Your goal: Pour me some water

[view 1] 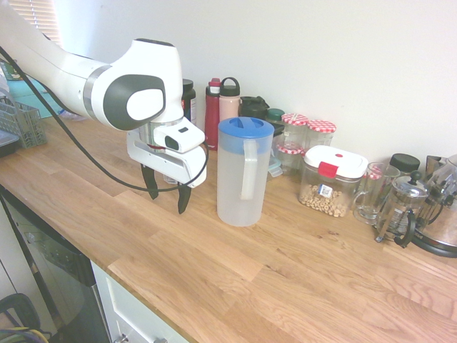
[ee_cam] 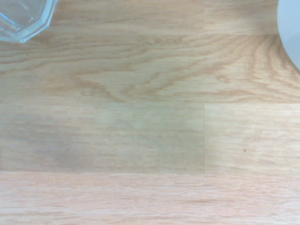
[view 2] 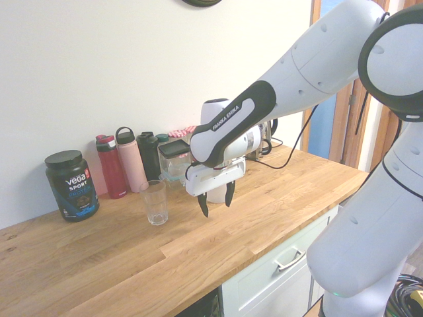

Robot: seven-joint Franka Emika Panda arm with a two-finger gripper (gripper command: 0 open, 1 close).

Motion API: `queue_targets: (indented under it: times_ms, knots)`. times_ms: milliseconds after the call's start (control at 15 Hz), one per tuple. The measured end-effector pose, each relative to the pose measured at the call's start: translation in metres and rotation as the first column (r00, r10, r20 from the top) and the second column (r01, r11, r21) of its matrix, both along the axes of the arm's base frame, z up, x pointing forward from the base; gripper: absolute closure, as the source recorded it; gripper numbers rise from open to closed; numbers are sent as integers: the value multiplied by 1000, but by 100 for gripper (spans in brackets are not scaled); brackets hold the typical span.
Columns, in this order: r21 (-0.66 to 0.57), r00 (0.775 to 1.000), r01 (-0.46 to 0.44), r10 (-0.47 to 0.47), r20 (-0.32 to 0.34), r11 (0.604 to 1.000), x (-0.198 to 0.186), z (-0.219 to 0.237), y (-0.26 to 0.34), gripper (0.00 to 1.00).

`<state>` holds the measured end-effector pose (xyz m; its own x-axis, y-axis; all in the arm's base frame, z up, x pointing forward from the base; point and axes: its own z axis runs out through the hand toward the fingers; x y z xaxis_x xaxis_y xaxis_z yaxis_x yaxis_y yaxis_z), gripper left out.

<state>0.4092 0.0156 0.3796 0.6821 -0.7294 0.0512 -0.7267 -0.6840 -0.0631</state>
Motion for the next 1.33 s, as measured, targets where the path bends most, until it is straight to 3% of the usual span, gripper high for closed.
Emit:
queue_targets:
  times_ms: [333, 600, 733, 867, 1067, 1333]
  knots:
    - [1, 999, -31, 31, -7, 1000, 4, 14, -3, 0]
    - [1, 989, -150, 150, 10, 989, 6, 76, -14, 0]
    - [2, 963, -269, 269, 14, 963, 2, 101, -27, 0]
    - [-6, 923, -384, 384, 29, 924, 3, 121, -49, 0]
    - [-48, 873, -485, 486, 44, 873, 3, 145, -88, 0]
    - [-80, 859, -496, 502, 99, 865, 1, 176, -116, 0]
